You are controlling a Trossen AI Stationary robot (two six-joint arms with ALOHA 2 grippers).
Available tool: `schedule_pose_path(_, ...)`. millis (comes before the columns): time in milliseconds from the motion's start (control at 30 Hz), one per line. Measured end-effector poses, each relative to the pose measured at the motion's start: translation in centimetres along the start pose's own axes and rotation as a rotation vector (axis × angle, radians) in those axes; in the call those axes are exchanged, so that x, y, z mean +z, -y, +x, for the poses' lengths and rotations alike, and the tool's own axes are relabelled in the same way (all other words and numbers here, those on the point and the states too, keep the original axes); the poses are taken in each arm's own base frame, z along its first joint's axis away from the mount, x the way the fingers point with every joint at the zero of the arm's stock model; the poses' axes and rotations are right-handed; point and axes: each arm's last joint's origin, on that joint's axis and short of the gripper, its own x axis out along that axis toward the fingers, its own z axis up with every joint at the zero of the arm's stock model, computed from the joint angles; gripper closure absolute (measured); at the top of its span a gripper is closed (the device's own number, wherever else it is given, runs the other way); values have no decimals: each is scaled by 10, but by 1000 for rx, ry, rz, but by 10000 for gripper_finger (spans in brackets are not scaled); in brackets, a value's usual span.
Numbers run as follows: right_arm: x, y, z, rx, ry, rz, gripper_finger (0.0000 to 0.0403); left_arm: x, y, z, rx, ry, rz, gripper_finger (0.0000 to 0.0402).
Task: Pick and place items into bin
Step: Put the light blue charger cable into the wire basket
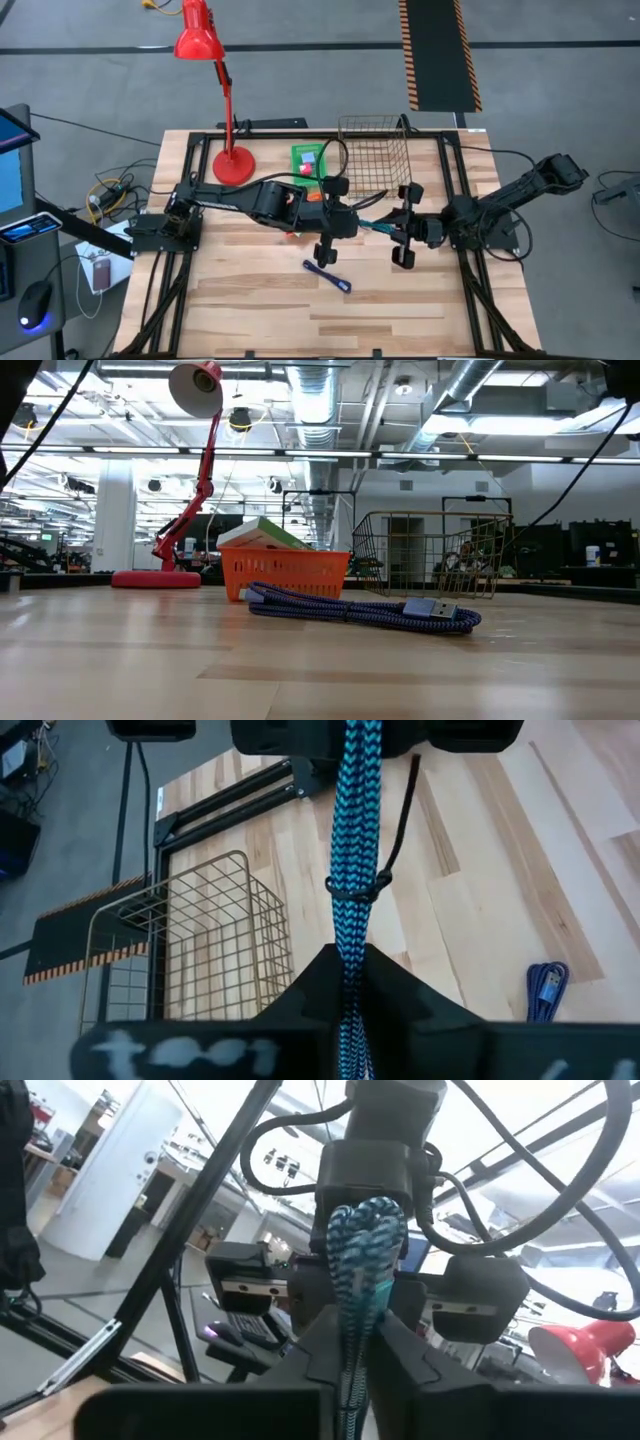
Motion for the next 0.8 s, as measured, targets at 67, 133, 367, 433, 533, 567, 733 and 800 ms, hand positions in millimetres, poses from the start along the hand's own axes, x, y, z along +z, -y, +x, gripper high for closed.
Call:
schedule_pose_path(67, 0, 0, 0, 1, -2, 0, 385, 0, 0, 1, -1, -2, -1, 383)
schedule_pose_path(133, -1, 1, 0, -4, -7, 9, 382, 0, 0, 1, -1, -2, -10, 373)
schedule_pose_path(367, -6, 6, 1, -32, -37, 14, 393, -1, 2, 0, 5, -10, -46, 337)
schedule_pose_path(433, -8, 8, 1, -59, -56, 6, 394, -1, 4, -1, 27, -19, -42, 327)
schedule_pose_path(533, -12, 14, 2, -116, -98, -31, 394, -1, 9, -4, 65, -36, -35, 313)
schedule_pose_path(567, -14, 17, 2, -140, -115, -43, 394, -1, 11, -5, 73, -43, -30, 309)
schedule_pose_path(733, -27, 34, 1, -248, -211, -103, 394, -3, 18, -7, 75, -71, -15, 297)
schedule_pose_path(800, -35, 42, 0, -278, -259, -124, 394, -4, 18, -7, 77, -77, -24, 296)
